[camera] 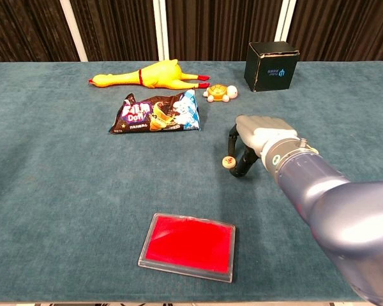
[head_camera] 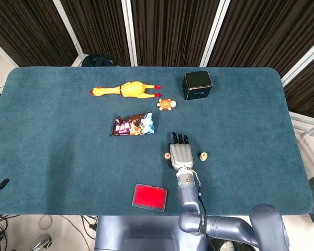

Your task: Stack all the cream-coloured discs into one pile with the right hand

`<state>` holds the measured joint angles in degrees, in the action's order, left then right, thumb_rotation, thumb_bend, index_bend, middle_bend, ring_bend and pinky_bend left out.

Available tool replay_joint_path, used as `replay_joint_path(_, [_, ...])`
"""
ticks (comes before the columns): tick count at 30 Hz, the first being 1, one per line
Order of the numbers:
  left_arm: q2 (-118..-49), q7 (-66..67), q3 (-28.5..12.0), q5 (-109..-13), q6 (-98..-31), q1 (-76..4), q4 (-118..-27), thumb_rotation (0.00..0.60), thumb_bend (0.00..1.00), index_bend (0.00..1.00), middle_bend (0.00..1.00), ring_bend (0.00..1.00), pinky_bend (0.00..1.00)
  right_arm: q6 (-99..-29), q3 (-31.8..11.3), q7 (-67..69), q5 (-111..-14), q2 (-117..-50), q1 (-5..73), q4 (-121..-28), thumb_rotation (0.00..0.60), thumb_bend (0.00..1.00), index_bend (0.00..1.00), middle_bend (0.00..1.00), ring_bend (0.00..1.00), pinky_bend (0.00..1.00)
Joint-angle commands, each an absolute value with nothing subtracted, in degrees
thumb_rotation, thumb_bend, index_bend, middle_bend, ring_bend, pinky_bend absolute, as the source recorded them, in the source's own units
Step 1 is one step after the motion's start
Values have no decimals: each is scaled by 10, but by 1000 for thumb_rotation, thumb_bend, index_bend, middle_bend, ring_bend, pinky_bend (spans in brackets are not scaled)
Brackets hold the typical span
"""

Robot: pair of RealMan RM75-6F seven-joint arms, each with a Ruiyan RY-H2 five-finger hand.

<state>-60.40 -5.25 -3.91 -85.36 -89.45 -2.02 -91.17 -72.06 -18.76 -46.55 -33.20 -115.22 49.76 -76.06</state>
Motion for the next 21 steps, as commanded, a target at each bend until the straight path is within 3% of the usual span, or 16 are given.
replay_joint_path(1, [-604, -53, -39, -853, -894, -20, -912, 600, 104, 134, 0, 0, 29, -719, -190, -468, -333, -1154, 498, -758, 600, 395, 489, 0, 0, 0])
replay_joint_path(21, [-603, -54, -39, -852, -893, -20, -912, 600, 103, 134, 0, 0, 29, -708, -203, -480, -334, -1160, 491, -753, 600, 408, 525, 0, 0, 0])
